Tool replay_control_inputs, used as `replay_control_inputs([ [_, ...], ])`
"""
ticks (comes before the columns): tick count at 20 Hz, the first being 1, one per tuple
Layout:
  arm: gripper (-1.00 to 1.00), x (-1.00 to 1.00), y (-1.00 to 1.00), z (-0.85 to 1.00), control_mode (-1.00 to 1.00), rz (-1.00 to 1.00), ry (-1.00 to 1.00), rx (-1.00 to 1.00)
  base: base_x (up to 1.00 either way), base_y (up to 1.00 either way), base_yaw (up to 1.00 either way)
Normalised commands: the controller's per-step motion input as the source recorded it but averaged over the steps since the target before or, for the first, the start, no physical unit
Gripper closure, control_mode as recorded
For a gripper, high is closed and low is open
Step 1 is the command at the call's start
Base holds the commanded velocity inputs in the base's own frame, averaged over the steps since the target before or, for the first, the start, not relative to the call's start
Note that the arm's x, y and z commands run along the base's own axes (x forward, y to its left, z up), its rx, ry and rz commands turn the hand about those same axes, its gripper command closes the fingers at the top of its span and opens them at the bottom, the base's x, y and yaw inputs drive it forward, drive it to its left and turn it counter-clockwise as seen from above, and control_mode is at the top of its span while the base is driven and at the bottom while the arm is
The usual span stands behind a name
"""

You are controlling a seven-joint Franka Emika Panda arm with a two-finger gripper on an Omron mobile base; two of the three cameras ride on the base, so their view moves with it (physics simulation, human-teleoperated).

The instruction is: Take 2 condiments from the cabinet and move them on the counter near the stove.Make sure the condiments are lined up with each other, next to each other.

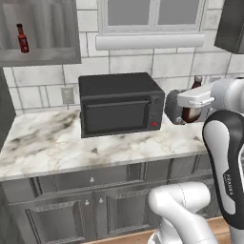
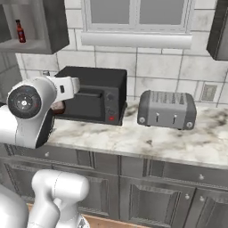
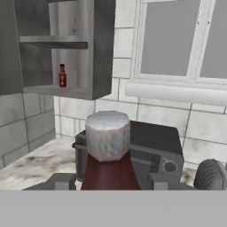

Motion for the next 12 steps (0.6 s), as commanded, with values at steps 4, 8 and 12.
replay_control_inputs([
  [4,1.00,0.00,0.00,0.00,1.00,0.00,0.00,0.00,-0.16,-1.00,0.00],
  [8,1.00,0.00,0.00,0.00,1.00,0.00,0.00,0.00,-0.13,-1.00,0.00],
  [12,1.00,0.00,0.00,0.00,1.00,0.00,0.00,0.00,-0.06,-1.00,0.00],
])
